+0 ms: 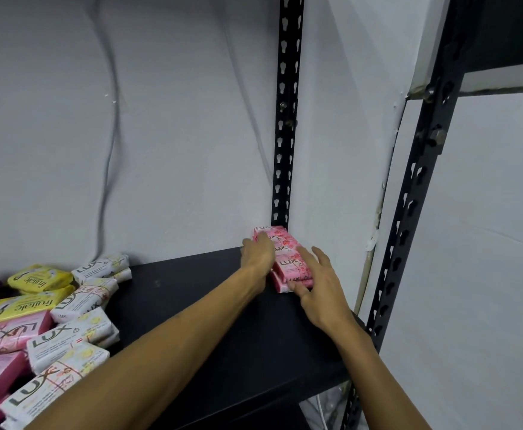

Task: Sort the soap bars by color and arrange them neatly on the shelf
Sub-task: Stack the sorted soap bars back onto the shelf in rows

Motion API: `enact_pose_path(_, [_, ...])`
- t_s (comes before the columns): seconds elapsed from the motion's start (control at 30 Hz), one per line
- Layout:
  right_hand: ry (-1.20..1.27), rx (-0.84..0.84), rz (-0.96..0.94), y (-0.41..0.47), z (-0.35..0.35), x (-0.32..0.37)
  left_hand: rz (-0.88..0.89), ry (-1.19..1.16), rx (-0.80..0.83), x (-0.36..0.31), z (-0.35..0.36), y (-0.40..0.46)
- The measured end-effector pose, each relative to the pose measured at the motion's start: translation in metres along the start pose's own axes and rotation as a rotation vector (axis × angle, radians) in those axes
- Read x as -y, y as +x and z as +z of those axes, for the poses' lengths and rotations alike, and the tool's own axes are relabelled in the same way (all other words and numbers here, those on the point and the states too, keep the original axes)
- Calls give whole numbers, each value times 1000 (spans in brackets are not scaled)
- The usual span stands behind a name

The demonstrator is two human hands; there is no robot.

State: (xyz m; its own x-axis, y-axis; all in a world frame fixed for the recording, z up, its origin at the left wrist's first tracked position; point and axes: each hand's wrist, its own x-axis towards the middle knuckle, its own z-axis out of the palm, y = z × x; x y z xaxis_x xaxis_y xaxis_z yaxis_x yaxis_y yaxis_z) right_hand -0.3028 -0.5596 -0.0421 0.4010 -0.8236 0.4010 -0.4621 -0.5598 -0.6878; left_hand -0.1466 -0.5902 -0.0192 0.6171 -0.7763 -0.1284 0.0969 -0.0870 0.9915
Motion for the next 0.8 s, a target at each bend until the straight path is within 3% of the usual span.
enact_pose_path(0.13, [-130,83,-25,6,0,0,27,-36,-44,1,-2,34])
enact_pose_path(0.33, [26,98,31,9,2,-3,21,-83,-67,11,24,36])
enact_pose_path(0.63, [-43,197,52,19,3,-7,97,-42,-90,5,35,19])
enact_pose_path(0.8, [82,172,115,24,-1,-8,109,-57,-125,6,44,20])
